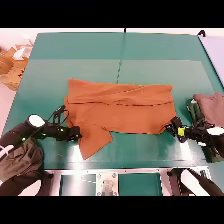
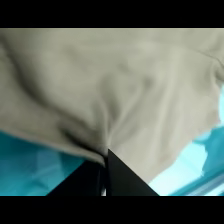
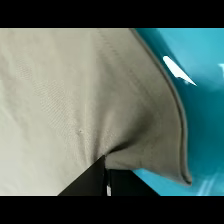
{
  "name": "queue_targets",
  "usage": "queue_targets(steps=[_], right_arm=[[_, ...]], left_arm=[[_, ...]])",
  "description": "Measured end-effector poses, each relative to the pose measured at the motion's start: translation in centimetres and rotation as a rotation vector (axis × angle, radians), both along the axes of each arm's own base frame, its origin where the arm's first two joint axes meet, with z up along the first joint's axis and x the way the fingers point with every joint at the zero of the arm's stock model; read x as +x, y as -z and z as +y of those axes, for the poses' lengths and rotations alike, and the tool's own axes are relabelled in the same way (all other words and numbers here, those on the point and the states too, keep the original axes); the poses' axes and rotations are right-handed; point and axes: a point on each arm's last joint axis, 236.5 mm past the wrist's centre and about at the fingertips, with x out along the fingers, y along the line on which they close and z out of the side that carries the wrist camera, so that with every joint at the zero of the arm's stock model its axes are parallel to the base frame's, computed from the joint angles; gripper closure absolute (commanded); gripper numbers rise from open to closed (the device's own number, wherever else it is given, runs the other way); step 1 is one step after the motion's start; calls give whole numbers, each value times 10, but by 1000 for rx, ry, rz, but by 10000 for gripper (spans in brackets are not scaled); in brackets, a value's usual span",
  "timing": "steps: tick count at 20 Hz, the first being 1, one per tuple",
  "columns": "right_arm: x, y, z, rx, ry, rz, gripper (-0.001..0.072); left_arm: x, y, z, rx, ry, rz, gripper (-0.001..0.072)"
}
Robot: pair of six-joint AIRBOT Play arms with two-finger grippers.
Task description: Fold the shirts.
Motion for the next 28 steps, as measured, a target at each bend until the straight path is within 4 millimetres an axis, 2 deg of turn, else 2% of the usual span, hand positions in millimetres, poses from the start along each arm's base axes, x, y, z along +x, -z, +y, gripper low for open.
queue_targets(steps=[3,6,10,13,17,20,23,26,27,28], right_arm=[[-7,-6,-1,-26,-103,37,695],[-19,-21,-8,-66,-196,109,695],[-19,-57,-23,-126,-242,132,694],[-4,-86,-30,-152,-244,92,694],[38,-124,-33,-159,-230,-48,694],[75,-139,-32,-145,-239,-117,693],[113,-137,-31,-136,-256,-145,693],[153,-120,-32,-129,-265,-147,692],[165,-112,-33,-126,-265,-144,685],[179,-102,-33,-120,-259,-144,601]], left_arm=[[-1,-18,8,53,94,-6,684],[-5,-43,23,130,197,-6,684],[-2,-76,36,194,268,-26,684],[18,-105,38,216,275,-103,685],[61,-138,37,237,249,-241,684],[95,-145,37,257,244,-291,684],[133,-138,34,268,243,-308,684],[173,-118,30,273,234,-315,682],[186,-110,28,273,227,-318,556],[200,-101,27,273,217,-323,236]])
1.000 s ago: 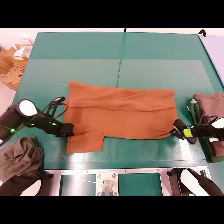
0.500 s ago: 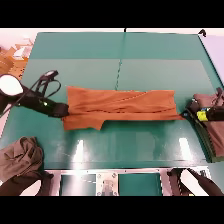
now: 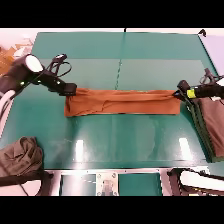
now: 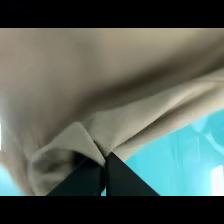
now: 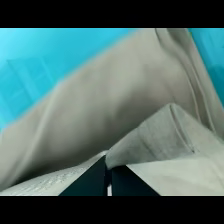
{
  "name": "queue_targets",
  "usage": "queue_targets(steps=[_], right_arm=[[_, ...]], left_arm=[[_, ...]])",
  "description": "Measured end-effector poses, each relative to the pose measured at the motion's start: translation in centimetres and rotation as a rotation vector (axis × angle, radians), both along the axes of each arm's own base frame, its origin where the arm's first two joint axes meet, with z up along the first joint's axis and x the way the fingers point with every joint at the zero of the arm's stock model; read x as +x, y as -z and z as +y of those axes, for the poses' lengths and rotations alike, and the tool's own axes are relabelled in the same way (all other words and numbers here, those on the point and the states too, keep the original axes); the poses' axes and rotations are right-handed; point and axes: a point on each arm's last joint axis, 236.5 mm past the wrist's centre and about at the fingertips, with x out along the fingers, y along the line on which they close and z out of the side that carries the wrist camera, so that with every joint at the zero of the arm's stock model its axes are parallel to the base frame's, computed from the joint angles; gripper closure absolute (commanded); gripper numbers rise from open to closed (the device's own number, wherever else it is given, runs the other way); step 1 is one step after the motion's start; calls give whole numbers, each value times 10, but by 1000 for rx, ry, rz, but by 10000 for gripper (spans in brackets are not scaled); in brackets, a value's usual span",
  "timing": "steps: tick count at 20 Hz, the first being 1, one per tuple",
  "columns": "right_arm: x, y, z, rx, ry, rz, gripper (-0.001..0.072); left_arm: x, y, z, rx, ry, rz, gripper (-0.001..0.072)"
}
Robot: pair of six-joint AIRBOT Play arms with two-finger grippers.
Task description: Fold the shirts.
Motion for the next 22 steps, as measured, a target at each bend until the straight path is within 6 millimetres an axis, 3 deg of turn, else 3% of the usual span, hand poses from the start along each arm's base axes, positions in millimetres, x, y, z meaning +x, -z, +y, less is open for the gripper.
queue_targets(steps=[1,2,4,6,9,10,11,12,16,19,22], right_arm=[[14,9,-2,4,12,-7,445],[30,16,-6,4,30,-20,306],[60,19,-17,-4,51,-67,279],[80,9,-39,-38,38,-124,279],[77,-1,-71,-63,-27,-139,277],[71,1,-81,-64,-50,-129,263],[64,5,-86,-59,-81,-112,199],[55,12,-87,-43,-120,-87,196],[28,47,-77,40,-263,-1,200],[20,69,-57,124,-329,37,223],[13,89,-40,177,-380,81,511]], left_arm=[[15,11,-1,-3,-13,-11,72],[29,18,-2,-6,-29,-32,72],[63,18,1,-18,-75,-111,73],[95,-1,17,-26,-128,-204,74],[117,-26,47,-40,-204,-244,77],[118,-30,57,-43,-226,-233,252],[114,-28,64,-41,-236,-204,582],[109,-28,67,-43,-238,-176,683],[93,-26,69,-54,-228,-91,683],[79,-24,53,-69,-189,-37,683],[69,-23,31,-71,-138,-11,683]])
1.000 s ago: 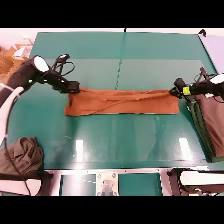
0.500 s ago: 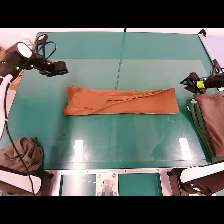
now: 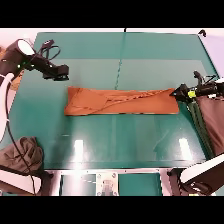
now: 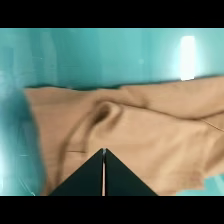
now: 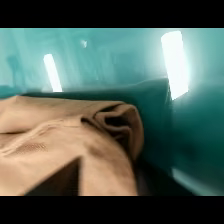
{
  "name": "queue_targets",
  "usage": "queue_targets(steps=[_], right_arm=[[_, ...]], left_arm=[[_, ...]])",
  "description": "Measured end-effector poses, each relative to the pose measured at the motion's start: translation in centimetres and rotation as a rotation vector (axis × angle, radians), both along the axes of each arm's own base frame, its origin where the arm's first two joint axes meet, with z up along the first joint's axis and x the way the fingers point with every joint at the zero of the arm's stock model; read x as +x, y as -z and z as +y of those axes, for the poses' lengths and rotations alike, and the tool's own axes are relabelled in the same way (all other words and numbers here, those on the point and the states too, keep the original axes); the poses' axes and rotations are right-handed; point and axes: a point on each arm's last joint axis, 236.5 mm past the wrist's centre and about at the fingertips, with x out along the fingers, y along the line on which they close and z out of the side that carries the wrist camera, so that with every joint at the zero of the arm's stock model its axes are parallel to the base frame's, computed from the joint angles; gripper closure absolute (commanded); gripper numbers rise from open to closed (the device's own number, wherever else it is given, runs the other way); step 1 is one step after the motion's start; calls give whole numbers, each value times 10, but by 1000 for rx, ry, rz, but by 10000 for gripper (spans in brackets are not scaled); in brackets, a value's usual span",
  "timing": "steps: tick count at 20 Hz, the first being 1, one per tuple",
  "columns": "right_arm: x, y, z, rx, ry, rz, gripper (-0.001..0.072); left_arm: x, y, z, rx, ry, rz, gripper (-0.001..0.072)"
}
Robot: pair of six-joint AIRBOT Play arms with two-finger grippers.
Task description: Fold the shirts.
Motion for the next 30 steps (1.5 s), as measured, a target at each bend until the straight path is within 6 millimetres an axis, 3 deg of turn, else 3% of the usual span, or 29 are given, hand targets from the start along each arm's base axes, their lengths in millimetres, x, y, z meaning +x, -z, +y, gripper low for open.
queue_targets(steps=[1,5,8,11,15,19,21,24,27,30], right_arm=[[-2,5,6,15,-20,12,696],[-9,7,16,41,-84,36,695],[-10,-15,15,37,-145,38,695],[9,-87,33,120,-171,-90,694],[8,-177,63,175,-246,-230,694],[-5,-230,90,189,-312,-314,694],[-8,-249,98,199,-326,-355,693],[-13,-268,110,228,-349,-395,694],[-15,-277,117,244,-362,-415,693],[-17,-282,132,265,-390,-419,693]], left_arm=[[-3,0,-10,-3,22,4,684],[-5,-3,-59,-7,100,-45,684],[-1,-7,-109,-32,155,-125,684],[-6,3,-172,-79,218,-169,684],[-29,41,-255,-153,282,-155,684],[-57,83,-315,-224,298,-99,684],[-67,100,-331,-251,288,-63,684],[-75,110,-344,-280,277,-34,683],[-76,97,-351,-301,315,-30,683],[-71,55,-343,-303,419,-36,684]])
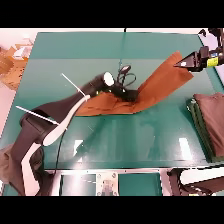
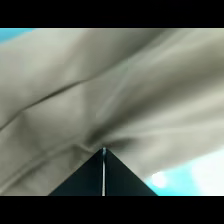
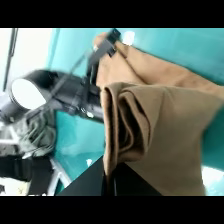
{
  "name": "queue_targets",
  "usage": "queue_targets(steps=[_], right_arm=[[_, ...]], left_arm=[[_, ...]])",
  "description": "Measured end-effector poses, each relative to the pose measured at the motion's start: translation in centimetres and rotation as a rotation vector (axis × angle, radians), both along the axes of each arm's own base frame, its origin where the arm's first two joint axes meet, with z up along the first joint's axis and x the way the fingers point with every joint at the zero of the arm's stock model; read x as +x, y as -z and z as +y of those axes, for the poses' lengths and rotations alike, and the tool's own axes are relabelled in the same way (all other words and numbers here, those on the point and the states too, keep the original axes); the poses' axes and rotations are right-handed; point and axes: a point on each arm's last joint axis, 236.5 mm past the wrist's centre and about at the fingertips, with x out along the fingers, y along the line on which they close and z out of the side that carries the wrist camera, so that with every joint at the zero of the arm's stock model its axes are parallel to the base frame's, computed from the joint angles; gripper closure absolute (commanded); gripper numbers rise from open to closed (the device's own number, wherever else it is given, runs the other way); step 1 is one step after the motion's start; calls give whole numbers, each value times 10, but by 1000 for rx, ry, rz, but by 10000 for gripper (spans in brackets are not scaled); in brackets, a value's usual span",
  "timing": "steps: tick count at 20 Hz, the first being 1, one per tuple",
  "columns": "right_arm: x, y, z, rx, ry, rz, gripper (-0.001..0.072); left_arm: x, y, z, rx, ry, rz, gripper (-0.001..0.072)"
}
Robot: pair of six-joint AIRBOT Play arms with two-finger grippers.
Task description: Fold the shirts.
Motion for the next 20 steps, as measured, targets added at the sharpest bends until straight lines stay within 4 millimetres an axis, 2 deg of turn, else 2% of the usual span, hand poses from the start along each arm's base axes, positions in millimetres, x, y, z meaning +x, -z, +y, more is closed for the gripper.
queue_targets(steps=[2,3,6,9,11,13,16,17,18,19,20], right_arm=[[-3,-2,19,7,-38,9,693],[-5,-2,32,10,-63,18,693],[-8,-4,85,19,-130,22,693],[-6,-1,157,32,-153,14,693],[-2,10,211,38,-139,8,693],[3,31,270,48,-110,7,692],[8,84,361,55,-25,3,676],[7,103,389,59,5,2,483],[3,123,416,61,38,-1,222],[-2,141,437,56,60,-10,195],[-8,155,449,46,68,-14,199]], left_arm=[[8,-34,25,40,70,-34,683],[12,-50,43,71,97,-48,684],[28,-86,117,204,92,-97,683],[47,-121,200,337,3,-153,683],[56,-144,245,381,-70,-185,683],[63,-156,285,418,-138,-193,683],[64,-163,318,443,-187,-188,683],[64,-162,326,452,-192,-182,684],[63,-160,333,461,-193,-175,684],[61,-155,337,469,-186,-162,684],[59,-150,338,474,-174,-153,683]])
